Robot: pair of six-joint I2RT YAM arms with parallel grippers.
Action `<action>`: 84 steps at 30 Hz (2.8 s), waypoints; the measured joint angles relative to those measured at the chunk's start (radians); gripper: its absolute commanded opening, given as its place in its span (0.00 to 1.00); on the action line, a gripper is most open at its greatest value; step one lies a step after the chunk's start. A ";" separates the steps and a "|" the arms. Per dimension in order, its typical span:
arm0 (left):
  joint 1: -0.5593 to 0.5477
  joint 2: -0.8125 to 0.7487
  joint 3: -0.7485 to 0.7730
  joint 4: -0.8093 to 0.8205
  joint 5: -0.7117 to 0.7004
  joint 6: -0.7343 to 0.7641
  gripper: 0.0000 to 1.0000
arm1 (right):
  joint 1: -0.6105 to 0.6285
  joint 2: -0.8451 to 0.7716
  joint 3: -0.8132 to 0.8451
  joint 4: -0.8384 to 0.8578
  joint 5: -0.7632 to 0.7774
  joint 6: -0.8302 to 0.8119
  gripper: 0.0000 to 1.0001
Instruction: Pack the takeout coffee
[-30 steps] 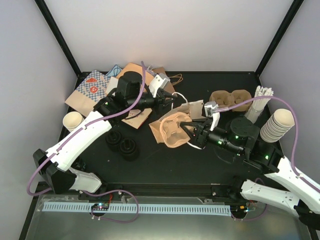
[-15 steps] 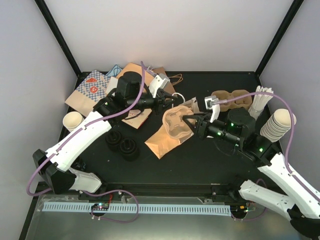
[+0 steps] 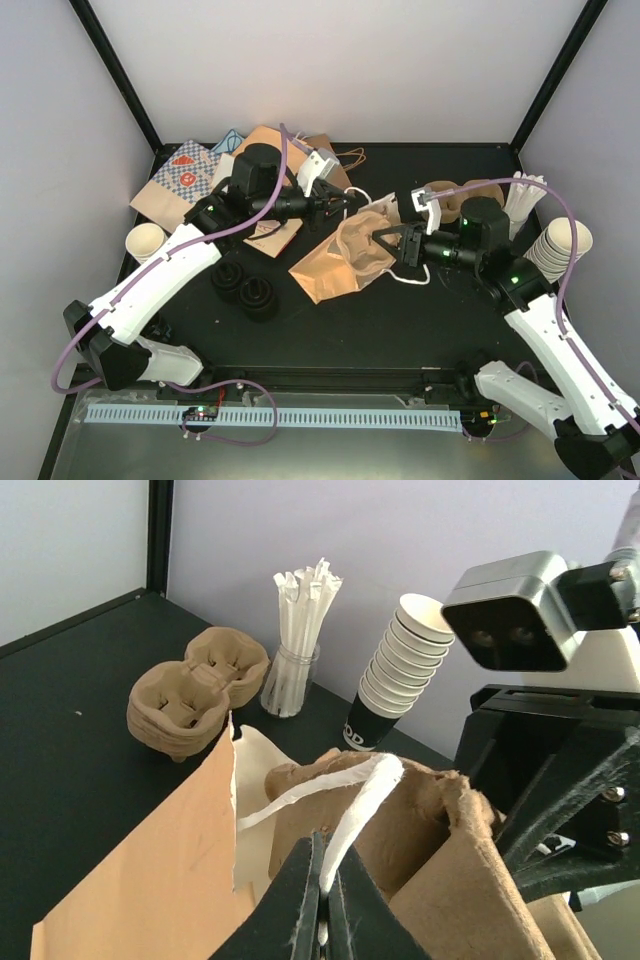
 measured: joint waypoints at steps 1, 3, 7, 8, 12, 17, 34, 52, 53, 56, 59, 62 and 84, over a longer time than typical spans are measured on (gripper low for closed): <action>0.000 0.000 0.000 0.000 0.002 0.003 0.02 | -0.011 0.006 0.004 -0.012 -0.016 -0.010 0.25; 0.000 0.000 0.000 -0.001 0.005 0.010 0.02 | -0.028 0.028 0.023 -0.045 -0.043 -0.033 0.25; 0.000 0.000 0.001 -0.010 0.009 0.028 0.01 | -0.044 0.080 0.065 -0.112 -0.056 -0.094 0.25; 0.000 0.000 0.001 -0.011 0.009 0.032 0.02 | -0.045 0.085 0.070 -0.126 -0.054 -0.105 0.25; 0.000 0.000 0.001 -0.022 0.010 0.045 0.02 | -0.046 0.084 0.076 -0.182 -0.014 -0.157 0.25; 0.000 0.000 0.001 -0.023 0.016 0.049 0.01 | -0.046 0.081 0.077 -0.227 0.055 -0.208 0.24; 0.000 0.000 0.001 -0.066 0.053 0.103 0.02 | -0.046 0.073 0.075 -0.278 0.207 -0.307 0.23; 0.000 -0.044 0.001 -0.153 0.050 0.179 0.02 | -0.046 0.081 0.095 -0.336 0.340 -0.388 0.23; 0.000 -0.044 0.000 -0.157 0.050 0.180 0.01 | -0.046 0.083 0.095 -0.337 0.344 -0.390 0.23; 0.000 -0.044 0.000 -0.161 0.050 0.181 0.02 | -0.045 0.085 0.095 -0.340 0.348 -0.396 0.23; 0.000 -0.044 0.000 -0.162 0.050 0.182 0.02 | -0.043 0.085 0.095 -0.340 0.348 -0.401 0.24; 0.000 -0.044 0.000 -0.164 0.051 0.186 0.02 | -0.039 0.085 0.095 -0.341 0.358 -0.407 0.24; 0.000 -0.045 -0.039 -0.028 0.045 0.042 0.02 | 0.293 0.184 0.032 -0.238 0.564 -0.377 0.24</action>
